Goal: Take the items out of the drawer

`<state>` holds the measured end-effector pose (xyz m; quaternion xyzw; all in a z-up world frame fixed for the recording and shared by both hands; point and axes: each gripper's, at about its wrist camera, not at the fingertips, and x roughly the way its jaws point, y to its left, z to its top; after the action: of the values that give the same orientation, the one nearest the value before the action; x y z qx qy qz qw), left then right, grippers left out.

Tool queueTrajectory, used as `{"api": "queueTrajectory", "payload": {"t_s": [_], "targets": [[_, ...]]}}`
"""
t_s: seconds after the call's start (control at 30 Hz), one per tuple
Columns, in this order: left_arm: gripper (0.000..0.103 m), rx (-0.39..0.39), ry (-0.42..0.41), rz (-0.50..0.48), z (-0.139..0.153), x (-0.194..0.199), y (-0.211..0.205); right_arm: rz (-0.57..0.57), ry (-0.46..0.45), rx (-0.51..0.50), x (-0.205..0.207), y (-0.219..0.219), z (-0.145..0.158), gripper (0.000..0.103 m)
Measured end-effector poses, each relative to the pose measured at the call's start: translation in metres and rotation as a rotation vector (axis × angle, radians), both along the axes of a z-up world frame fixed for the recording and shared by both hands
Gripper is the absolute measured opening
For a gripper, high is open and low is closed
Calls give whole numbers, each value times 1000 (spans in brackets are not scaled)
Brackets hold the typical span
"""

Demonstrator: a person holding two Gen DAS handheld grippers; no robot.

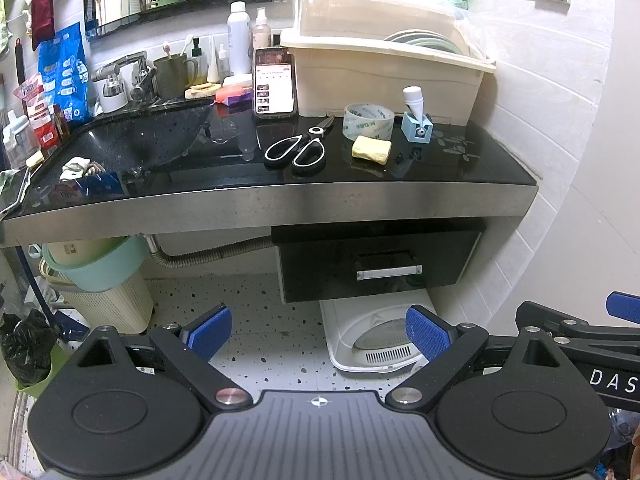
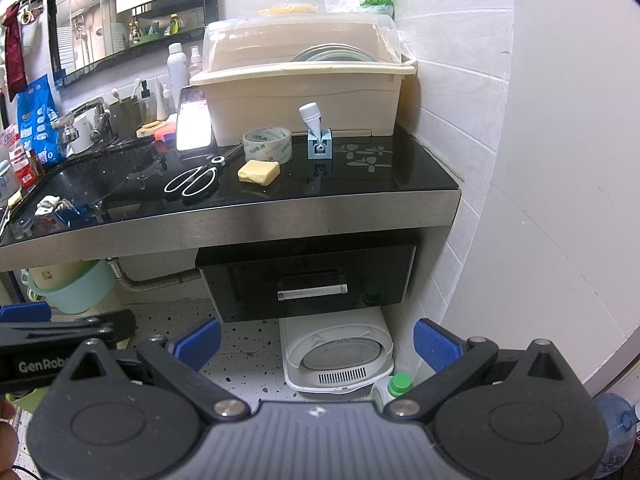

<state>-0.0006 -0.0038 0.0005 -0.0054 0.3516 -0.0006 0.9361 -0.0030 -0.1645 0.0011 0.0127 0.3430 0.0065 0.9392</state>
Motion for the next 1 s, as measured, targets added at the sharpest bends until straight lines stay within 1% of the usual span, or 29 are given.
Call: {"api": "queueTrajectory", "payload": {"t_s": [1.0], "targets": [[95,-8,16,-7,-5,4,2,-1,6,8,1,-4,-1,103]]}}
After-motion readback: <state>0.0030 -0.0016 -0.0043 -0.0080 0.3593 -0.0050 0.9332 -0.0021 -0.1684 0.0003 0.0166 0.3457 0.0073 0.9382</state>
